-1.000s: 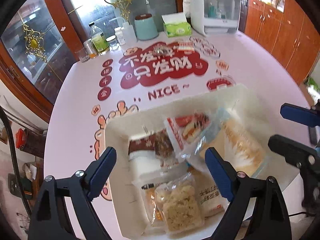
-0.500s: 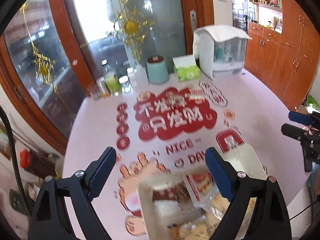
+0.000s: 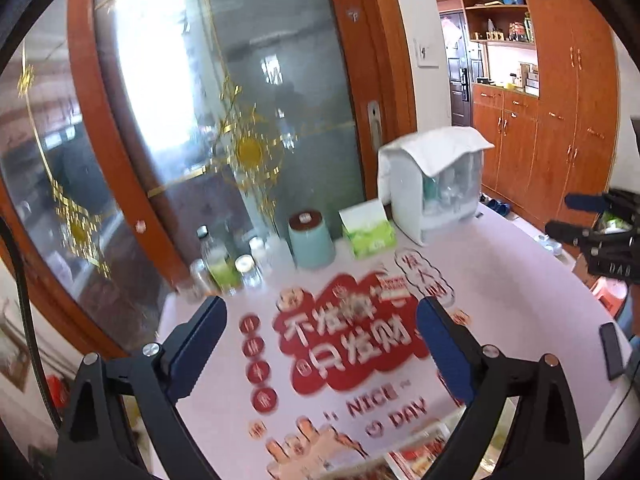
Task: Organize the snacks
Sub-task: 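Move both grippers back to the last snacks on the table, then grasp the clear nut bag with the left gripper while the right grasps the red Cookies pack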
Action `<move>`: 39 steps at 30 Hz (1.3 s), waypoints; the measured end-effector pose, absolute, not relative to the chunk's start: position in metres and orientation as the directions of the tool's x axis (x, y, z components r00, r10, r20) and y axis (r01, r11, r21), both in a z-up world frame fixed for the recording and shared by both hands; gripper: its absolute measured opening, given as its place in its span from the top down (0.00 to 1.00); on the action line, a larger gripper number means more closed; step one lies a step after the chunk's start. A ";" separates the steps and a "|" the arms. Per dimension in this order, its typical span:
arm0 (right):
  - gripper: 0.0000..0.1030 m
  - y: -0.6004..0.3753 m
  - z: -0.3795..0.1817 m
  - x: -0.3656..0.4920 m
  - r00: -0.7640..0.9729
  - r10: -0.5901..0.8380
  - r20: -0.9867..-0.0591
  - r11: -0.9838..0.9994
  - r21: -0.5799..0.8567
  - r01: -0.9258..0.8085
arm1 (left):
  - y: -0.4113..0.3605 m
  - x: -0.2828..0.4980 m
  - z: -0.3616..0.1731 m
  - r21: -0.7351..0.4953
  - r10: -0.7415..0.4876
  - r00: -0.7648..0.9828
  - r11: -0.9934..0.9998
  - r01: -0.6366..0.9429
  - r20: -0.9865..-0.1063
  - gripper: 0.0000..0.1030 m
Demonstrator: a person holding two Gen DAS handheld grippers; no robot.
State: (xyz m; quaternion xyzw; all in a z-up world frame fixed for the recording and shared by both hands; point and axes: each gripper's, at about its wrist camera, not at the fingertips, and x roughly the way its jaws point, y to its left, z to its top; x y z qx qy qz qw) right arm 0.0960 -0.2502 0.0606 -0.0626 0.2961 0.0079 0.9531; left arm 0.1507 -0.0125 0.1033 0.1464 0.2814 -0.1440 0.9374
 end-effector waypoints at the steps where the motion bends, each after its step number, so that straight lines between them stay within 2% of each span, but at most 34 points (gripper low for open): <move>1: 0.38 -0.252 0.068 0.107 0.826 -0.033 -0.562 0.992 -0.119 -0.042 | -0.016 0.163 0.107 0.212 -0.180 0.805 0.911 0.353 -0.566 0.07; 10: 0.38 -0.267 0.116 0.212 0.830 -0.084 -0.551 0.993 -0.120 0.021 | -0.049 0.280 0.119 0.303 -0.098 0.826 0.901 0.311 -0.556 0.06; 14: 0.37 -0.274 0.106 0.272 0.790 -0.108 -0.604 0.993 -0.107 0.054 | -0.067 0.360 0.083 0.255 -0.081 0.764 0.915 0.311 -0.640 0.05; 19: 0.37 -0.282 0.037 0.351 0.671 -0.062 -0.739 0.997 -0.021 0.068 | -0.084 0.442 -0.029 0.182 -0.061 0.590 0.921 0.344 -0.805 0.05; 23: 0.37 -0.274 -0.043 0.387 0.572 -0.026 -0.820 0.998 0.014 0.067 | -0.097 0.463 -0.115 0.207 -0.011 0.513 0.908 0.365 -0.858 0.05; 27: 0.37 -0.265 -0.120 0.414 0.467 0.035 -0.884 0.993 0.083 0.084 | -0.109 0.465 -0.182 0.158 -0.026 0.415 0.902 0.403 -0.909 0.05; 33: 0.37 -0.251 -0.197 0.441 0.368 0.091 -0.925 0.982 0.145 0.123 | -0.127 0.460 -0.232 0.157 -0.026 0.364 0.872 0.463 -0.931 0.05; 39: 0.37 -0.243 -0.228 0.458 0.337 0.069 -0.939 0.980 0.127 0.154 | -0.128 0.463 -0.248 0.125 -0.035 0.337 0.888 0.442 -0.941 0.06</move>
